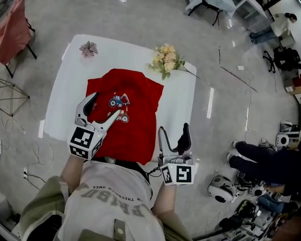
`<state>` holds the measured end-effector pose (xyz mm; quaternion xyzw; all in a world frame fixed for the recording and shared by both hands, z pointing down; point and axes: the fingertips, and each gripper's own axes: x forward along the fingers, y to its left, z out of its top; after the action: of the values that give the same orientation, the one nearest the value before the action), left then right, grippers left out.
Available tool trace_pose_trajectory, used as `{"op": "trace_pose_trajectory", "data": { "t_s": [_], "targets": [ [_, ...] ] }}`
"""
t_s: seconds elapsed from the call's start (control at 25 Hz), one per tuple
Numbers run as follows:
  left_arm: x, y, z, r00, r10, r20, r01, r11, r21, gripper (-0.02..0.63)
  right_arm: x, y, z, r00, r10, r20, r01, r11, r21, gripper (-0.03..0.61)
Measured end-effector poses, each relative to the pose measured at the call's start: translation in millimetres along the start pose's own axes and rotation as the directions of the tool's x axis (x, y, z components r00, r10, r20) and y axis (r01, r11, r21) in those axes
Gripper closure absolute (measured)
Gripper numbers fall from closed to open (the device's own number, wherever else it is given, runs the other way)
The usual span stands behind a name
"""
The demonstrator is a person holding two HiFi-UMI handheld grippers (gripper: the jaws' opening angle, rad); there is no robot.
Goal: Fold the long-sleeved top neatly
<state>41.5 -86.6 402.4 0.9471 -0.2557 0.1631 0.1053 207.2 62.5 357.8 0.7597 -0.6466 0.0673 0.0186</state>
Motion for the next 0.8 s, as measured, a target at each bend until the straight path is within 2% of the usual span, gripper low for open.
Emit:
{"op": "trace_pose_trajectory", "data": {
  "t_s": [0.2,0.44,0.6,0.8],
  "targets": [
    [11.3,2.6,-8.3,0.993,0.115,-0.021,-0.115,0.993,-0.024,0.256,46.1,-24.2,-9.1,0.988,0.151,-0.033,-0.152,0.988,-0.021,0.216],
    [8.9,12.3,-21.4,0.976,0.21,-0.064,-0.213,0.976,-0.043,0.256,111.0,-22.3,-42.0,0.944,0.309,-0.113,-0.313,0.95,-0.017,0.216],
    [12.7,24.7,-25.0,0.973,0.219,-0.074,-0.223,0.973,-0.056,0.256,157.0,-9.2,-72.3,0.91,0.365,-0.195,-0.377,0.926,-0.029,0.216],
    [17.5,38.9,-38.2,0.974,0.198,-0.108,-0.208,0.974,-0.087,0.256,207.7,6.0,-127.7,0.849,0.393,-0.353,-0.444,0.893,-0.071,0.216]
  ]
}}
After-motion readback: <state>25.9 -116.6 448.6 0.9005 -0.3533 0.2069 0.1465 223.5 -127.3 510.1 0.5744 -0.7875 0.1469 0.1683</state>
